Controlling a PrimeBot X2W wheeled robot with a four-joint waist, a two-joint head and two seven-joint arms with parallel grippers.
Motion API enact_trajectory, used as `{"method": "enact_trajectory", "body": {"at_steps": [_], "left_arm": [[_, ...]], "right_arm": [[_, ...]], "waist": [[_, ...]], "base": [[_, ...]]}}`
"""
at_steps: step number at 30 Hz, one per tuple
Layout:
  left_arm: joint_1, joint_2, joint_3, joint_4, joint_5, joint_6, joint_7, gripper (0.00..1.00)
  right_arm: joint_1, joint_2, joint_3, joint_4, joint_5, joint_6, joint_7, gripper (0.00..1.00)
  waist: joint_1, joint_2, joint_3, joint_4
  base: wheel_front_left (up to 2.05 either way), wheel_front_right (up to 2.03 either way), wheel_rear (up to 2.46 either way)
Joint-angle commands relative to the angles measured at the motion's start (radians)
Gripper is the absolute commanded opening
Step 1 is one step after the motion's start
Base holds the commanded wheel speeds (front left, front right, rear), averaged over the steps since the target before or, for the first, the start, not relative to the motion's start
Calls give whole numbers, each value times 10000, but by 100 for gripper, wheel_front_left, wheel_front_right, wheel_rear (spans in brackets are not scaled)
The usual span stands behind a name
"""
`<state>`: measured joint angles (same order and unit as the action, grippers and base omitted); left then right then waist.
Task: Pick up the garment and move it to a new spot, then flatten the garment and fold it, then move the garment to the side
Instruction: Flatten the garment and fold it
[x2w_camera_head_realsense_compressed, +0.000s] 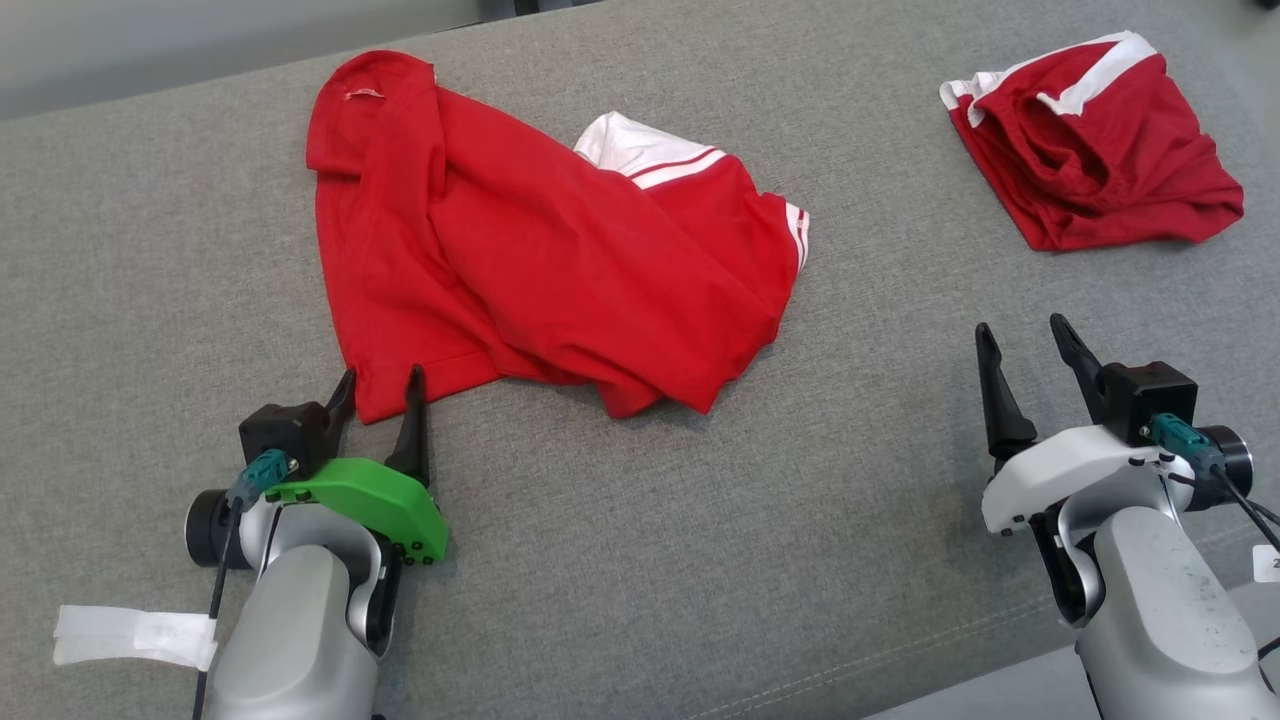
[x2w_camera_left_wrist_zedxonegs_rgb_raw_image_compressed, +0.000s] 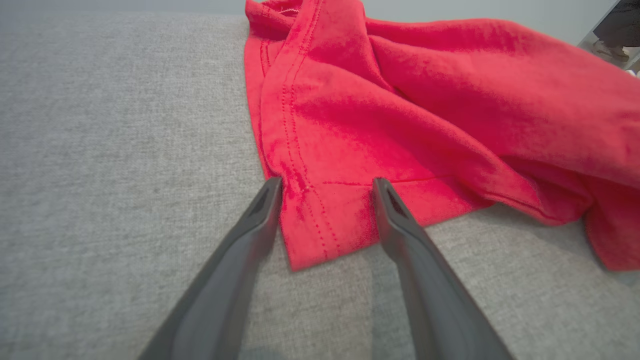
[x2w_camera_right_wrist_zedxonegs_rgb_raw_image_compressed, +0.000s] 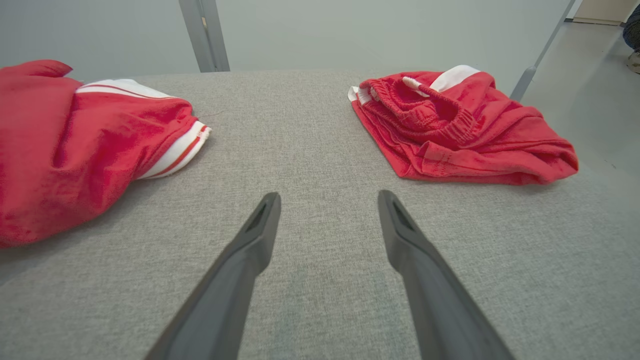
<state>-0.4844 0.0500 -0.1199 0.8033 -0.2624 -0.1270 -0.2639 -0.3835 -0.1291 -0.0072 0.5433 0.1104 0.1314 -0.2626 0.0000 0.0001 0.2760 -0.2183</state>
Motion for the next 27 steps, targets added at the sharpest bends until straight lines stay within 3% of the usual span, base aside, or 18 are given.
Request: {"method": "enact_trajectory", "body": {"at_steps": [1, 3, 5, 6, 7, 8, 18, 27], "left_arm": [[-185, 23, 46, -17, -97, -23, -4, 74], [-197, 22, 65, 29, -136, -30, -4, 49], [-230, 23, 88, 86, -165, -33, -4, 43], [-257, 22, 69, 159, -103, -35, -2, 30], [-280, 22, 72, 223, -32, -36, -4, 6], [-300, 24, 121, 257, -32, -37, -4, 0], [190, 29, 195, -657, -2, -40, -4, 0], [1698, 29, -360, -2341, -253, -37, -2, 0]], "right_arm": [[-78, -5, -3, 24, 37, -14, -28, 100], [-77, -6, -34, 50, 50, -14, -28, 100], [-106, 3, -39, 79, 55, -14, -28, 100], [-120, 10, -44, 81, 53, -14, -28, 100], [-126, 16, -48, 80, 40, -14, -28, 100], [-123, 26, -55, 81, 26, -14, -28, 100], [106, 18, -270, 195, 89, -14, -28, 100], [567, 136, -338, 427, 207, -14, -28, 100]], "waist": [[0, -1, 8, -35], [0, -1, 10, -58], [0, -1, 14, -77], [0, -1, 14, -85], [0, -1, 13, -93], [0, -1, 15, -101], [0, -1, -262, 155], [0, -1, -1183, 1202]], "base": [[0, 0, 0], [0, 0, 0], [0, 0, 0], [0, 0, 0], [0, 0, 0], [0, 0, 0], [0, 0, 0], [0, 0, 0]]}}
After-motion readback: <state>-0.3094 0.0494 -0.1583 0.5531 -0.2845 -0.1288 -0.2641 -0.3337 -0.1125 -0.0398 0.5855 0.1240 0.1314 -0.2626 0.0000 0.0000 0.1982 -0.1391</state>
